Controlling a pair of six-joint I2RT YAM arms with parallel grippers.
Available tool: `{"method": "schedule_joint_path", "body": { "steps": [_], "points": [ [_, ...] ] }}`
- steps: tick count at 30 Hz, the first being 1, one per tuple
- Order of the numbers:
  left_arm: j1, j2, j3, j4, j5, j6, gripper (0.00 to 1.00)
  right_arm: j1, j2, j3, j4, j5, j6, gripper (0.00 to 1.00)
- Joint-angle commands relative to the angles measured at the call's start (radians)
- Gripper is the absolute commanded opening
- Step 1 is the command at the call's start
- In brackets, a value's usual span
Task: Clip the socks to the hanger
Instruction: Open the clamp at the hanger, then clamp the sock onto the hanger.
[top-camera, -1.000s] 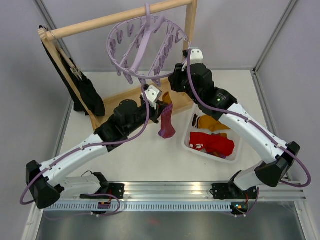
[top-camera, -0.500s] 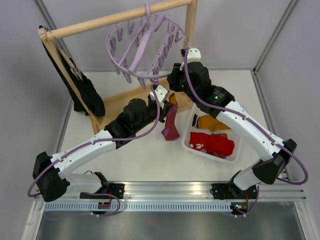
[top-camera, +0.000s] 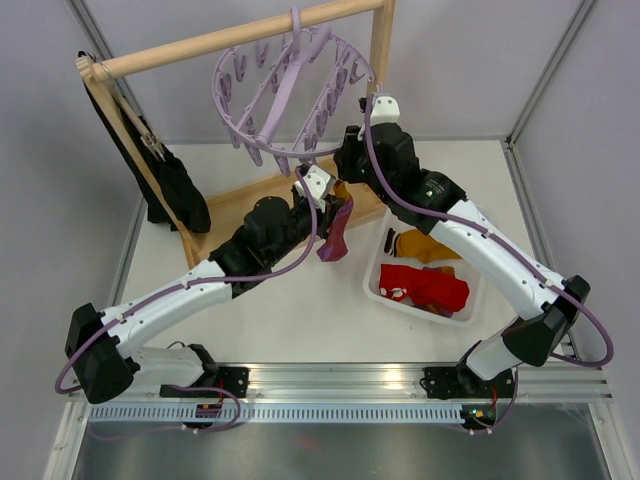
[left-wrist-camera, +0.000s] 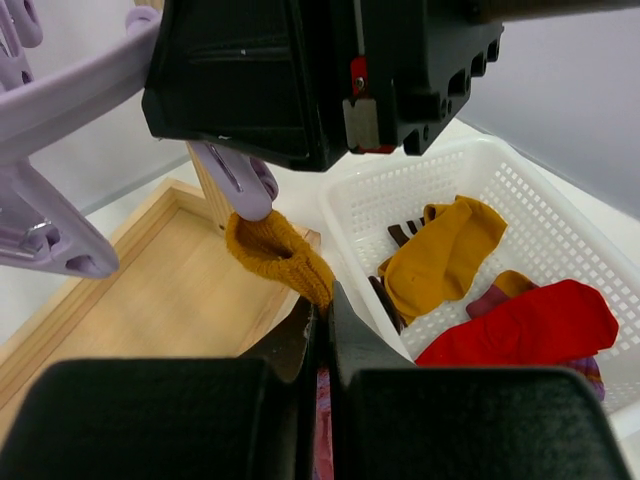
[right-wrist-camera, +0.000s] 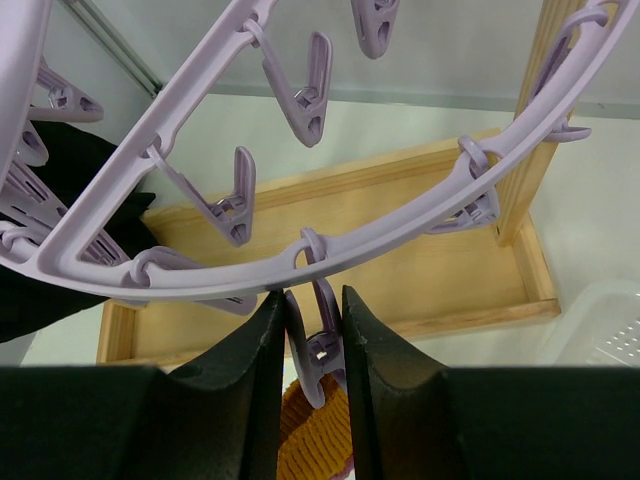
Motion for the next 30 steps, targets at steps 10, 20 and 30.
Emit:
{"method": "schedule_joint_path", "body": {
  "steps": [10, 20, 30],
  "points": [
    [-0.006, -0.007, 0.017, 0.084, -0.033, 0.007, 0.02, -0.021, 0.022, 0.051, -0.031, 0.154, 0.006, 0.0],
    [-0.007, 0.006, 0.008, 0.13, -0.071, 0.004, 0.02, -0.016, 0.024, 0.048, -0.036, 0.167, 0.006, 0.0],
    [-0.007, 0.029, 0.014, 0.147, -0.099, -0.001, 0.02, -0.013, 0.021, 0.044, -0.037, 0.17, 0.003, 0.0]
  ]
}}
